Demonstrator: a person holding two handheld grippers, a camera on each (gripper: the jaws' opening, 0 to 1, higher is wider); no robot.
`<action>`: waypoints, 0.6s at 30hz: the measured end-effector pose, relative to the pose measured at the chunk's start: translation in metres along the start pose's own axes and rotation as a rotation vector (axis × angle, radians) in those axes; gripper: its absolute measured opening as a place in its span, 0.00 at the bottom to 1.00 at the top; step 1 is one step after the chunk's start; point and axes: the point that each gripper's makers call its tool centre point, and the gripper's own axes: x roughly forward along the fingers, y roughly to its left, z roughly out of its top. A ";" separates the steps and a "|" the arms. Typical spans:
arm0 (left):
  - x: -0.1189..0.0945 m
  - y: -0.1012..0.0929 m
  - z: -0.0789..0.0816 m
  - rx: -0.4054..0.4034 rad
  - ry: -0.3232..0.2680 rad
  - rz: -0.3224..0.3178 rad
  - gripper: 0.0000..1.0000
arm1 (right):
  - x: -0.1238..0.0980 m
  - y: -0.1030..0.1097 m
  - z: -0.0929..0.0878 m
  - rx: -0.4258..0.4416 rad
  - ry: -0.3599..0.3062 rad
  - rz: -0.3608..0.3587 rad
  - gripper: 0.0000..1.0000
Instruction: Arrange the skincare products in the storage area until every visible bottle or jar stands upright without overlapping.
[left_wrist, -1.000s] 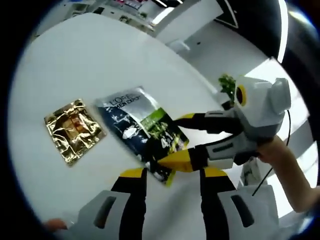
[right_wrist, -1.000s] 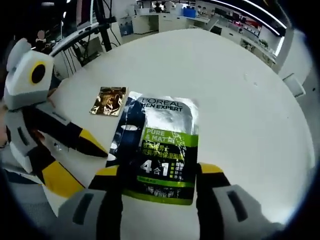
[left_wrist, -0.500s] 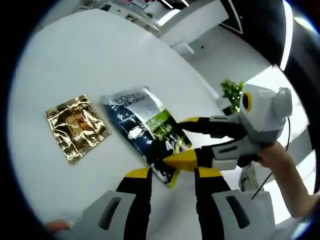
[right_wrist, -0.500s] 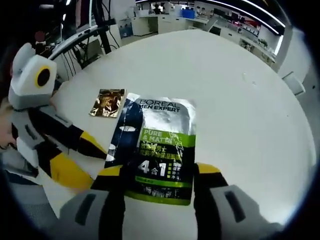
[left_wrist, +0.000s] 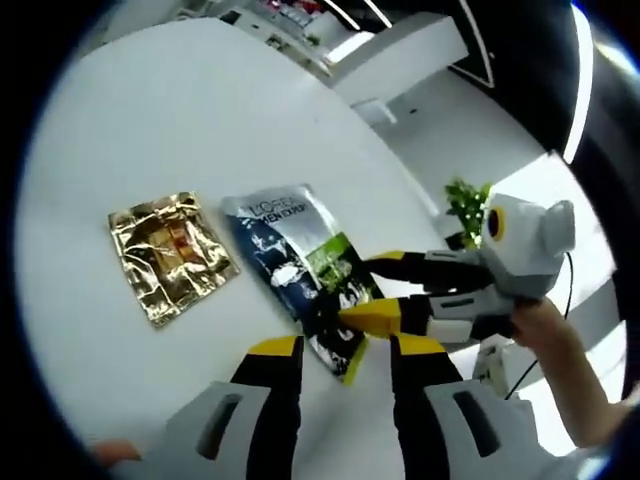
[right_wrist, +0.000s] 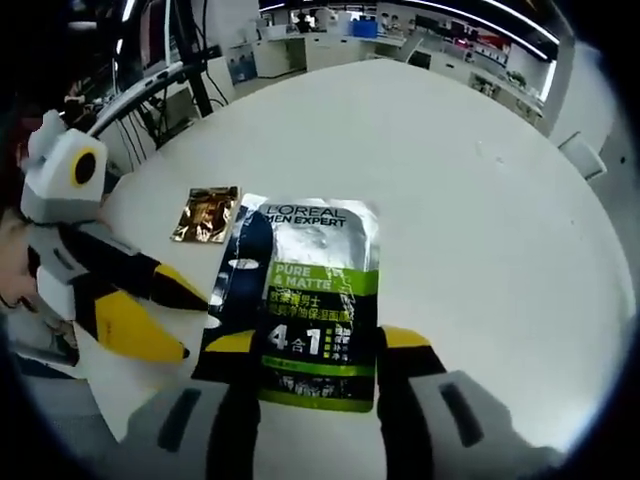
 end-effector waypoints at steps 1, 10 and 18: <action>0.003 -0.001 0.000 -0.014 -0.005 -0.007 0.29 | 0.000 0.000 0.000 -0.002 0.000 0.001 0.46; 0.009 0.002 0.006 -0.043 -0.028 -0.003 0.21 | -0.001 0.000 0.000 -0.008 -0.014 0.003 0.45; 0.008 0.019 0.004 0.027 -0.013 0.084 0.02 | -0.001 0.001 -0.001 -0.009 -0.024 -0.002 0.45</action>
